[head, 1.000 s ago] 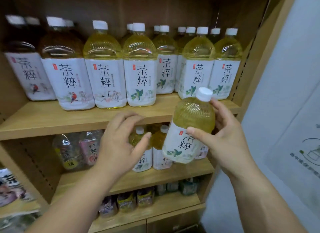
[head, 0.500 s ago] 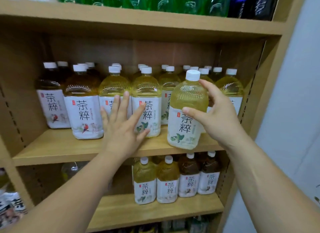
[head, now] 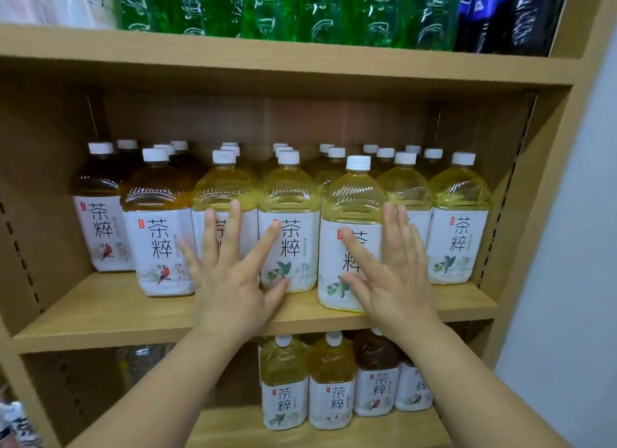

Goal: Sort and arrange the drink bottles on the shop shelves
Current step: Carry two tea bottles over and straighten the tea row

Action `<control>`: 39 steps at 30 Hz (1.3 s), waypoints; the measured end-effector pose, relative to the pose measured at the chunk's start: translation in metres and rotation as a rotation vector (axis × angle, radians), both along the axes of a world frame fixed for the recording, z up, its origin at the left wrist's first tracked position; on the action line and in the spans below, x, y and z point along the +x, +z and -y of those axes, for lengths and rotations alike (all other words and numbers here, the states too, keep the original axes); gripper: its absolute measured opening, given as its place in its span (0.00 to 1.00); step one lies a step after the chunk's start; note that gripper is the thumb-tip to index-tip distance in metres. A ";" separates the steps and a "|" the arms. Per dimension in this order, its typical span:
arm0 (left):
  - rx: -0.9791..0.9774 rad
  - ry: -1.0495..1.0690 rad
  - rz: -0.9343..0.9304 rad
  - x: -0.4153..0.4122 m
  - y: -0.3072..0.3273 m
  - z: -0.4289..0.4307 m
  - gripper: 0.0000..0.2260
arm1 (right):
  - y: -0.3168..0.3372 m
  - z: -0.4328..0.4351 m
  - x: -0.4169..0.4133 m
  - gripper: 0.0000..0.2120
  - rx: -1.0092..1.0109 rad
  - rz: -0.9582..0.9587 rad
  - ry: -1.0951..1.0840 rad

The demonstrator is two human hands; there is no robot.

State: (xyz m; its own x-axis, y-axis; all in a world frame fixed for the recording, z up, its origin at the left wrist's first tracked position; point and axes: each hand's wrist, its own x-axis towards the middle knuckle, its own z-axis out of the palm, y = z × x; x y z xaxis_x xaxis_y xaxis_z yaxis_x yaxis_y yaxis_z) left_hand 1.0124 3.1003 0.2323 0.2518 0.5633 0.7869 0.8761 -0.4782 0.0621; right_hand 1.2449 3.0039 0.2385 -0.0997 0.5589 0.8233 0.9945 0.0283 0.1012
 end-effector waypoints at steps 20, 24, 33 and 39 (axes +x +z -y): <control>-0.155 -0.011 0.005 0.001 0.012 0.008 0.42 | 0.013 -0.022 0.004 0.42 -0.289 -0.067 -0.268; -0.184 -0.028 -0.009 -0.001 0.014 0.013 0.42 | 0.009 -0.011 -0.005 0.42 -0.325 -0.168 -0.242; -0.197 -0.039 0.041 -0.104 -0.074 0.062 0.31 | -0.071 0.024 -0.079 0.31 -0.304 -0.320 -0.032; -0.324 0.136 -0.004 -0.204 -0.108 0.079 0.31 | -0.110 0.034 -0.170 0.30 -0.254 -0.375 0.125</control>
State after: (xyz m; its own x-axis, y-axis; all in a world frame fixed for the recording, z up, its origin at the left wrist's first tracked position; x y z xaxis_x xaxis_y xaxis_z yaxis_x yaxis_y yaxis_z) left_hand 0.8086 3.0215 0.1244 0.1603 0.8124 0.5607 0.9310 -0.3132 0.1877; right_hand 1.0747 2.9703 0.1287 0.0991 0.7502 0.6537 0.9486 0.1272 -0.2898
